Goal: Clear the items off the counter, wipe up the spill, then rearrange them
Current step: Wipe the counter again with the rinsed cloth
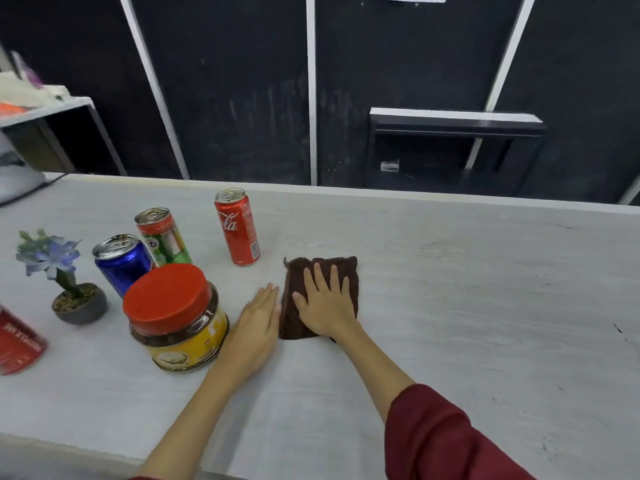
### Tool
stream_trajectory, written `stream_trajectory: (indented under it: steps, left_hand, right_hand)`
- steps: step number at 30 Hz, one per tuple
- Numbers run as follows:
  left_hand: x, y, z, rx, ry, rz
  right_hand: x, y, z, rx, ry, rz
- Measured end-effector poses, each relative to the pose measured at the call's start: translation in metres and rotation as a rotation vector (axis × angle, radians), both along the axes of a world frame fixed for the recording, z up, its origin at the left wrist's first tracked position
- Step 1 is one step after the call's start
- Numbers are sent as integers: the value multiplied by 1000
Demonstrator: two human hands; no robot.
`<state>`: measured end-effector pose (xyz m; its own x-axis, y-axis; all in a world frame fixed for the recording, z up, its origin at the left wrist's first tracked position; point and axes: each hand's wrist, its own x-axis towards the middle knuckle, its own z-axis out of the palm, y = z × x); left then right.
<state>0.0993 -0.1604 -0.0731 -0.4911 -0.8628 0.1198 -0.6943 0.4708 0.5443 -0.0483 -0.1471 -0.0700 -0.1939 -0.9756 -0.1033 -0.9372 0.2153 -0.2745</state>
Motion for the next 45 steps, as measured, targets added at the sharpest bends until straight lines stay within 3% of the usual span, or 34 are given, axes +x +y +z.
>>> stream_trajectory:
  steps: [7, 12, 16, 22, 26, 30, 35, 41, 45]
  left_hand:
    - [1, -8, -7, 7, -64, -63]
    - [-2, -11, -5, 19, -51, -99]
    - [-7, -12, -5, -16, -49, -119]
    - [-13, -10, -5, 15, -32, -168]
    - [-23, -7, -1, 18, -21, -215]
    - [-40, -3, 3, 25, -7, -256]
    - [-47, 7, -1, 16, -38, -271]
    - [-26, 38, -2, -2, -82, -243]
    - [-22, 67, -6, -4, -100, -233]
  right_hand:
    - [-33, 81, -6, -66, 71, 26]
    - [-65, 40, 1, -19, 94, -198]
    - [-28, 5, 0, -21, 53, -118]
    - [-18, 71, -6, -67, 67, -10]
    - [-74, 118, -2, -23, 113, -185]
    - [-113, 93, 3, 41, 76, -341]
    - [-66, 72, -2, 0, 61, -234]
    - [-9, 153, -7, -40, 55, -79]
    - [-36, 221, -6, -5, 161, -189]
